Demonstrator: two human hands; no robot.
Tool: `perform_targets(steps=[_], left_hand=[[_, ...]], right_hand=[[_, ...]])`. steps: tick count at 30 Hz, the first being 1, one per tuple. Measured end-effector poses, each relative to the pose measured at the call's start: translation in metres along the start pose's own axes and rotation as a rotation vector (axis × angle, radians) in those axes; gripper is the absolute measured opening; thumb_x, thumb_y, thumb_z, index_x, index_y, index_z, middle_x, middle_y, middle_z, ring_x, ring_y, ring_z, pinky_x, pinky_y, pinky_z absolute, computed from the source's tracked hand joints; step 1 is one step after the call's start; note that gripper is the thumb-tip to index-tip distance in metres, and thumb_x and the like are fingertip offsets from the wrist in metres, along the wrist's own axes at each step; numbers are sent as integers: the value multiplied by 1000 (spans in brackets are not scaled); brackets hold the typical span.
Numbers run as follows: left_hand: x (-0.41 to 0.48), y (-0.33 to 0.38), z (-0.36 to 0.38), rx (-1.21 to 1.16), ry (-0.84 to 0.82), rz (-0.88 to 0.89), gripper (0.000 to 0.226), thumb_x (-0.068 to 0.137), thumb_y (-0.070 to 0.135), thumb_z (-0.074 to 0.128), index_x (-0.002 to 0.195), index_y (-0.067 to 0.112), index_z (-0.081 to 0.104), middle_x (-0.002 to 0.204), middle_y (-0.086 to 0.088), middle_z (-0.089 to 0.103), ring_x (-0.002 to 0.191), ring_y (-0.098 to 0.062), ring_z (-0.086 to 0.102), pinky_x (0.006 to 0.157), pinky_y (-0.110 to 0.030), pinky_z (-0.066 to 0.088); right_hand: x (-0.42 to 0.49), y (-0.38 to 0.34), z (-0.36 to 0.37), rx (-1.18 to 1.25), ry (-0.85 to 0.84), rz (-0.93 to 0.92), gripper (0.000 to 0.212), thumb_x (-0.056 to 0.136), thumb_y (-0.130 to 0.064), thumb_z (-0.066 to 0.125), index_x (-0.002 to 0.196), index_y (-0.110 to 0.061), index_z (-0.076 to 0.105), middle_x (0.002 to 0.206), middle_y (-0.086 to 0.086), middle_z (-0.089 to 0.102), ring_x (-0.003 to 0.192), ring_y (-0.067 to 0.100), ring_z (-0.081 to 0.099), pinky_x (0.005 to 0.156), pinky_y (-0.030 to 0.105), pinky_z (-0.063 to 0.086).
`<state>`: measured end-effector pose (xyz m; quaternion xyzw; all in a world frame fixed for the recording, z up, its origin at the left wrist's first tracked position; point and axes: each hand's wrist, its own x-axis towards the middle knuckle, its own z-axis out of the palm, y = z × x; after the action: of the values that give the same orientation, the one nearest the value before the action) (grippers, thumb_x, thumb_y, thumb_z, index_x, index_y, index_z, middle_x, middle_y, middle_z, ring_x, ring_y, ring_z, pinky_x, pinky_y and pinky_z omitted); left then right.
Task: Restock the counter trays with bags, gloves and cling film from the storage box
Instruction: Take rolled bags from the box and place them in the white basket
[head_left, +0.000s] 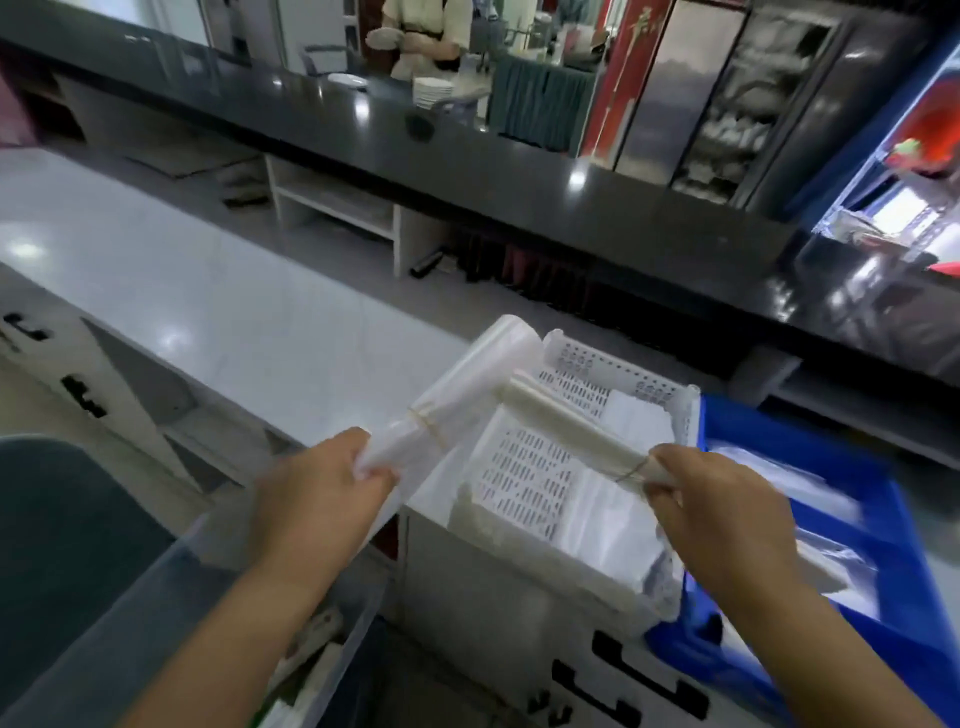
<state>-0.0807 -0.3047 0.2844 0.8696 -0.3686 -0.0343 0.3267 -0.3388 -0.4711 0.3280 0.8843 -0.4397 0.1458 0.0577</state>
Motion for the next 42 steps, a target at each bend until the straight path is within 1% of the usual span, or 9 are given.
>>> perform_targets(steps=[5, 13, 16, 19, 24, 32, 36, 39, 42], left_hand=[[40, 93, 74, -4, -72, 31, 15, 79, 34, 51, 69, 23, 53, 59, 5, 56, 53, -15, 53, 48, -28, 43], [58, 140, 165, 2, -216, -90, 11, 86, 28, 54, 86, 18, 50, 77, 0, 59, 63, -16, 55, 47, -27, 36], [52, 137, 186, 319, -140, 113, 29, 87, 19, 55, 114, 15, 45, 113, -5, 56, 101, -22, 53, 80, -29, 45], [59, 137, 201, 393, -283, 330, 63, 89, 29, 54, 144, 18, 24, 153, -6, 24, 142, -25, 14, 116, -37, 13], [80, 128, 222, 531, -527, 603, 60, 95, 35, 40, 148, 28, 11, 159, 0, -6, 145, -20, -14, 113, -38, -15], [83, 108, 220, 444, -621, 549, 55, 98, 31, 30, 148, 32, 7, 158, 1, -11, 143, -17, -20, 113, -38, -17], [83, 149, 200, -126, -655, 266, 48, 93, 38, 46, 140, 31, 36, 151, 6, 29, 144, -10, 7, 115, -31, 13], [80, 188, 180, -748, -702, 13, 35, 84, 33, 64, 118, 28, 57, 117, 14, 64, 110, -1, 58, 86, -15, 47], [81, 199, 165, -972, -619, -116, 20, 80, 18, 70, 99, 21, 64, 94, 2, 74, 86, -13, 71, 72, -27, 57]], right_hand=[[27, 90, 7, 67, -65, 230, 6, 84, -26, 54, 78, -24, 52, 59, -5, 54, 53, 18, 49, 46, 28, 34], [63, 154, 38, 209, -149, 263, 7, 83, -26, 56, 84, -27, 50, 65, -9, 55, 56, 11, 50, 50, 31, 45], [69, 163, 49, 253, -167, 263, 9, 82, -27, 58, 85, -28, 50, 66, -10, 57, 57, 11, 51, 52, 33, 49], [73, 165, 57, 294, -183, 283, 11, 82, -28, 60, 88, -30, 51, 71, -9, 58, 60, 11, 53, 57, 36, 54], [77, 165, 58, 358, -194, 333, 15, 80, -27, 62, 84, -34, 49, 67, -14, 55, 60, 6, 51, 50, 25, 43], [88, 150, 49, 661, -206, 483, 18, 79, -27, 68, 85, -33, 53, 81, -13, 59, 72, 7, 57, 55, 23, 41], [95, 127, 43, 874, -155, 556, 12, 80, -26, 67, 82, -33, 57, 80, -10, 65, 66, 9, 63, 51, 20, 43], [102, 98, 42, 1099, -133, 591, 8, 84, -28, 64, 87, -33, 60, 82, -9, 69, 69, 5, 67, 56, 21, 52], [109, 69, 45, 1358, -148, 593, 8, 90, -26, 58, 92, -33, 62, 88, -8, 72, 77, 9, 70, 64, 28, 59]])
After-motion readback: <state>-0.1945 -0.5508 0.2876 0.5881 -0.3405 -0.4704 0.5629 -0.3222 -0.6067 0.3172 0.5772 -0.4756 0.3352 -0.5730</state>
